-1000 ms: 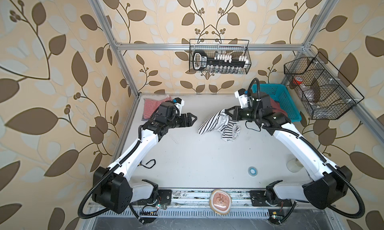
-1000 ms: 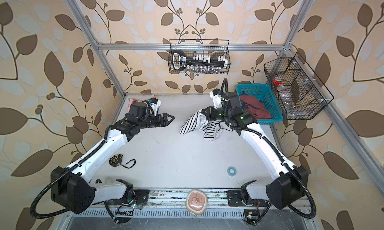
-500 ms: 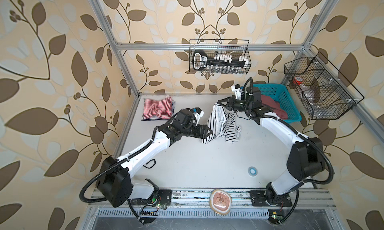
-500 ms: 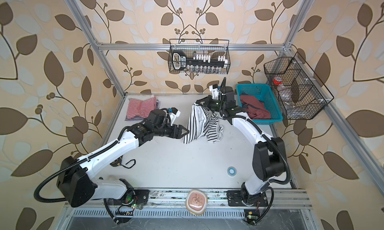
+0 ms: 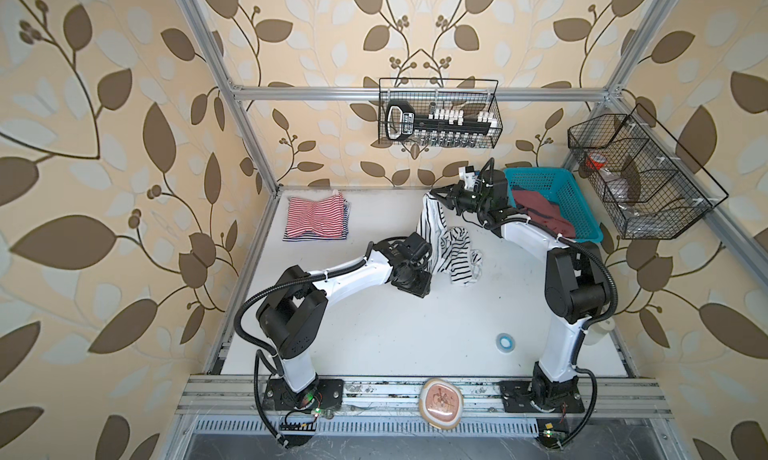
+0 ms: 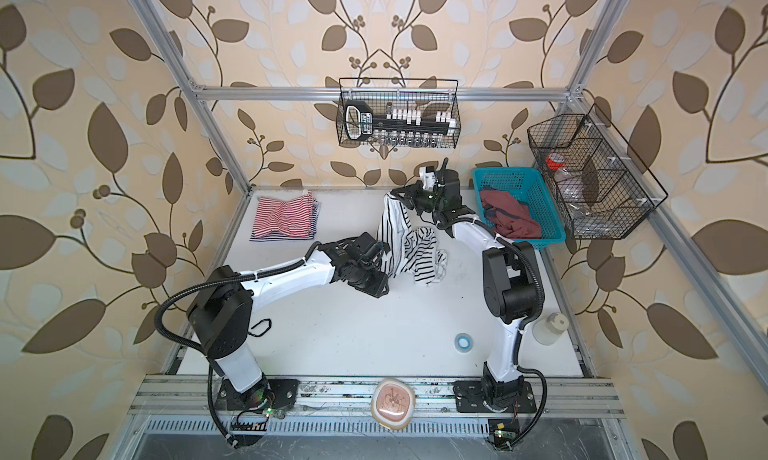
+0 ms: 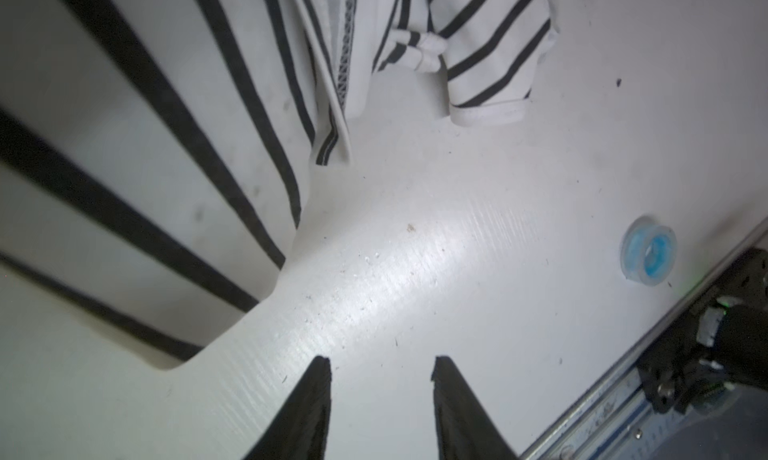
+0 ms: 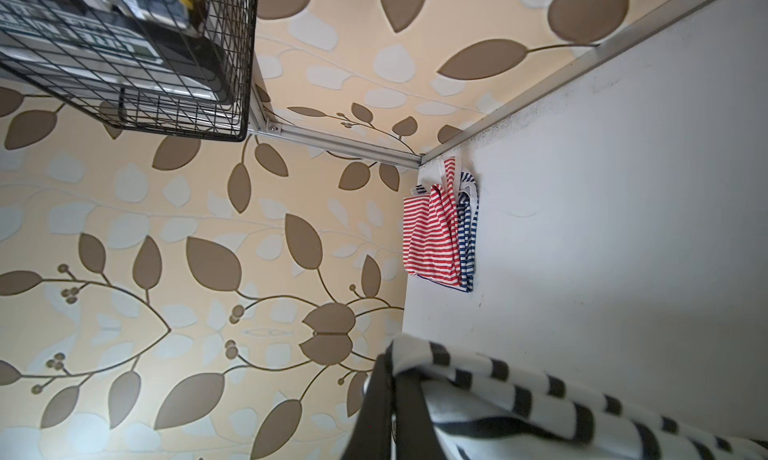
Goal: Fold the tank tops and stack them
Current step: 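Grasp the tank top hem with the left gripper while the right gripper lifts the top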
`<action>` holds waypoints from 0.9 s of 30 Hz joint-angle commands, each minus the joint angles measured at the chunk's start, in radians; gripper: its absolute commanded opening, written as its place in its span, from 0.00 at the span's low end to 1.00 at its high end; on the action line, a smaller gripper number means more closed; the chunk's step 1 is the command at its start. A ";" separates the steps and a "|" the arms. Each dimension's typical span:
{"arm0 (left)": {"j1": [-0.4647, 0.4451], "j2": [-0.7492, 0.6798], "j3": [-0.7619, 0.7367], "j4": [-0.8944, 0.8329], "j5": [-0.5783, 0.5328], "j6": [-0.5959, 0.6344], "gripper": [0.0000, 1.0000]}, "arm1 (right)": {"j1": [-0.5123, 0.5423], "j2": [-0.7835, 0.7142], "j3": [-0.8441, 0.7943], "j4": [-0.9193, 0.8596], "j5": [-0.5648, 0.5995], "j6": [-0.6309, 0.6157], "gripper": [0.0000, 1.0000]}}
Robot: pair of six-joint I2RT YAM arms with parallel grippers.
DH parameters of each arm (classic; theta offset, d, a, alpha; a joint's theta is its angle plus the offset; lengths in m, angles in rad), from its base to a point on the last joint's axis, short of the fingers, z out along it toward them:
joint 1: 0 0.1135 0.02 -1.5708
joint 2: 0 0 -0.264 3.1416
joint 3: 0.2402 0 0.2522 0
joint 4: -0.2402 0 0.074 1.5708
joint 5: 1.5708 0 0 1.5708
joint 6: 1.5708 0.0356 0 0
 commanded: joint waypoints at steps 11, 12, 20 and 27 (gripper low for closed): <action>0.000 0.182 0.135 0.092 -0.143 -0.105 0.34 | -0.021 -0.014 -0.005 0.072 -0.023 0.030 0.00; 0.000 0.193 0.145 0.104 -0.143 -0.112 0.35 | -0.022 -0.018 -0.010 0.072 -0.024 0.031 0.00; 0.001 0.252 0.197 0.127 -0.188 -0.151 0.38 | -0.030 -0.026 -0.038 0.086 -0.036 0.038 0.00; 0.002 0.329 0.247 0.082 -0.256 -0.183 0.38 | -0.037 -0.039 -0.061 0.106 -0.041 0.044 0.00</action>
